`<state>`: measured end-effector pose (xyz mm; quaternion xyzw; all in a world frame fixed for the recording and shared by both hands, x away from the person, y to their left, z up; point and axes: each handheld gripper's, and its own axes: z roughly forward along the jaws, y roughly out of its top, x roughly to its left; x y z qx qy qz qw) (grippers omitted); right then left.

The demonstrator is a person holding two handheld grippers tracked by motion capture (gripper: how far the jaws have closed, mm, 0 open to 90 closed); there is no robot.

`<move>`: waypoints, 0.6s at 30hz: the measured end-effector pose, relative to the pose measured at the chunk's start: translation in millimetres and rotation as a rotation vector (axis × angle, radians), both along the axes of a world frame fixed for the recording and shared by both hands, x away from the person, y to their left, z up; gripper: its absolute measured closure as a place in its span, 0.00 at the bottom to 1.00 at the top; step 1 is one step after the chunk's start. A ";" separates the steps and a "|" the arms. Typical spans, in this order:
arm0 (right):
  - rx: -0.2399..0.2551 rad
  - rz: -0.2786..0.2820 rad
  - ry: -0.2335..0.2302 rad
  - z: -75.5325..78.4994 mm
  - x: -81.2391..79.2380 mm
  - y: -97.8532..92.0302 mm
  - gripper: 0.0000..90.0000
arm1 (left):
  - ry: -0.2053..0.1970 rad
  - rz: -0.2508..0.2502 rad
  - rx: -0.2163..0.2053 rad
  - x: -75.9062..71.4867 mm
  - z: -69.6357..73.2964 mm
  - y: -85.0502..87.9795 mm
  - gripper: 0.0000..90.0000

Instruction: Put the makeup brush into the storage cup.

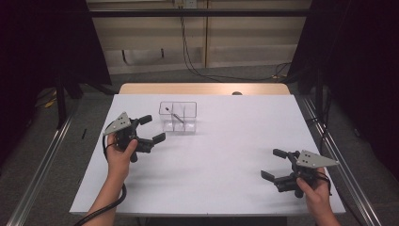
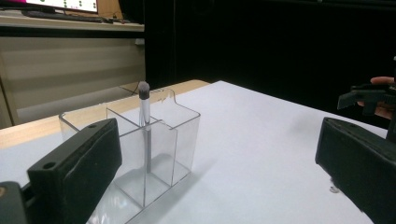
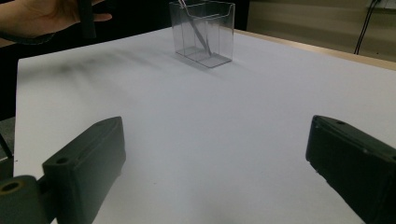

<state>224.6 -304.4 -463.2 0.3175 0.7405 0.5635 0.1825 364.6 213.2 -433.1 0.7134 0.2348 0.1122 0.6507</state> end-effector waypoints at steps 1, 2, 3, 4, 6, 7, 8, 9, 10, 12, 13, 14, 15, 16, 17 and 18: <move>-0.001 0.000 0.000 0.1 0.0 0.1 0.05 | -0.003 0.004 0.003 -0.9 0.0 0.4 0.00; -0.001 0.000 0.000 0.1 0.0 0.1 0.05 | 0.001 -0.001 -0.002 -1.6 -0.1 0.9 0.00; -0.001 0.000 -0.001 0.1 0.0 0.1 0.05 | 0.003 -0.004 -0.002 -2.4 -0.4 1.5 0.00; 0.000 0.000 -0.001 0.1 0.1 0.1 0.05 | 0.001 -0.002 0.001 -3.2 -0.8 1.9 0.00; -0.001 -0.001 -0.002 0.1 0.1 0.1 0.05 | 0.004 -0.008 0.006 -4.9 -1.6 3.0 0.00; 0.000 0.000 -0.003 0.2 0.1 0.0 0.05 | 0.001 -0.006 0.011 -5.8 -1.7 3.6 0.00; 0.000 0.000 -0.003 0.3 0.1 -0.1 0.05 | 0.002 -0.006 0.011 -6.6 -1.8 4.2 0.00; 0.001 -0.001 -0.002 0.3 0.1 0.0 0.05 | 0.002 -0.005 0.010 -7.2 -1.7 5.0 0.00; 0.002 -0.002 -0.003 0.3 0.2 0.0 0.05 | 0.002 -0.005 0.006 -7.9 -1.7 5.6 0.00; 0.001 -0.003 -0.003 0.3 0.2 0.0 0.05 | 0.001 0.000 0.010 -9.0 -1.7 7.5 0.00; 0.001 -0.002 -0.003 0.3 0.2 0.1 0.05 | 0.001 -0.003 0.008 -9.8 -1.9 8.4 0.00; 0.001 -0.002 -0.003 0.3 0.2 0.1 0.05 | 0.003 -0.003 0.009 -10.7 -2.1 9.3 0.00; 0.001 -0.002 -0.003 0.5 0.1 0.1 0.05 | 0.004 -0.001 0.009 -11.7 -2.4 9.9 0.00; 0.002 -0.001 -0.003 0.6 0.0 -0.1 0.05 | 0.003 -0.003 0.011 -12.5 -2.6 10.7 0.00; 0.004 -0.003 -0.003 0.7 0.0 -0.2 0.05 | 0.003 -0.002 0.014 -13.4 -2.8 11.5 0.00; 0.004 -0.004 -0.004 0.8 -0.1 -0.4 0.05 | 0.003 0.000 0.018 -14.2 -2.9 12.4 0.00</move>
